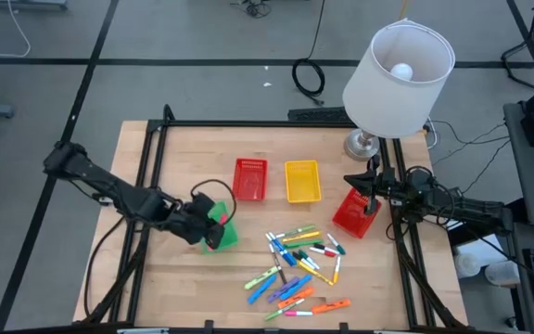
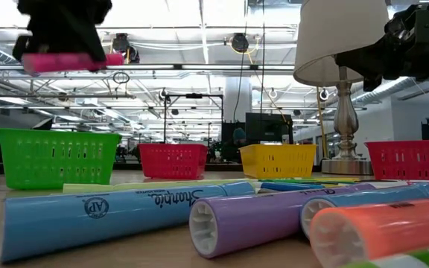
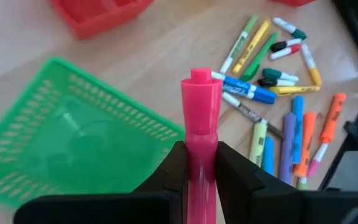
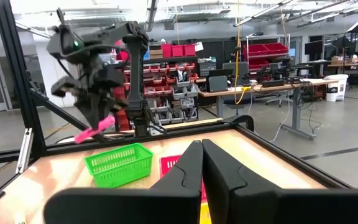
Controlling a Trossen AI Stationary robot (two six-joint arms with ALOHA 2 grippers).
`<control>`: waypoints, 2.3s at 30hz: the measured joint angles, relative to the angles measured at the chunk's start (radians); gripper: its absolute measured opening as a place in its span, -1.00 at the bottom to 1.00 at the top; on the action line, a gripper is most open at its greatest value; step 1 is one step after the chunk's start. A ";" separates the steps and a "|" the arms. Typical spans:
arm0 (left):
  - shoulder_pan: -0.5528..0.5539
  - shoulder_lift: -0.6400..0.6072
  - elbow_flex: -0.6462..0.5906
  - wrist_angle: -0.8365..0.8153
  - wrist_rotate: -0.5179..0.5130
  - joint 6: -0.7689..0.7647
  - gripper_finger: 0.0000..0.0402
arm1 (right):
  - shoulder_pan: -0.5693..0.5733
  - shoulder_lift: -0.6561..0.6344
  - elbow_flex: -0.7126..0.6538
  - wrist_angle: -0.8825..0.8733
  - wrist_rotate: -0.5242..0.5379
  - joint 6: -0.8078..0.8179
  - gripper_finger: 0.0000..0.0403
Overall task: Pick & Place Markers
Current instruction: Put the pink highlighter into the green bin, then put the top green marker into the left red bin
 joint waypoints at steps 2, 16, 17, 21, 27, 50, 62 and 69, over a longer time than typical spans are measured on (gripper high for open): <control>0.004 0.000 -0.042 0.066 0.000 0.014 -0.72 | 0.000 0.000 0.000 0.000 0.000 0.000 -1.00; 0.080 0.059 0.242 -0.347 0.178 0.789 -0.73 | 0.000 0.000 0.000 0.000 0.000 -0.006 -1.00; 0.083 0.076 0.264 -0.345 0.181 0.870 -0.73 | 0.000 0.000 0.000 0.000 0.000 -0.006 -1.00; 0.089 0.169 0.324 -0.367 0.179 1.219 -0.73 | 0.000 0.000 0.000 0.000 0.000 -0.007 -1.00; 0.081 0.331 0.351 -0.482 0.131 1.520 -0.73 | 0.000 0.000 0.000 -0.006 0.000 -0.007 -1.00; 0.059 0.464 0.351 -0.530 0.175 1.525 -0.29 | 0.000 0.000 0.000 -0.007 0.000 -0.004 -1.00; 0.059 0.443 0.528 -0.636 0.101 1.377 -0.08 | 0.000 0.000 0.000 -0.007 0.000 -0.004 -1.00; 0.060 0.442 0.781 -0.590 0.103 1.022 -0.35 | 0.000 0.000 0.000 -0.007 0.000 0.003 -1.00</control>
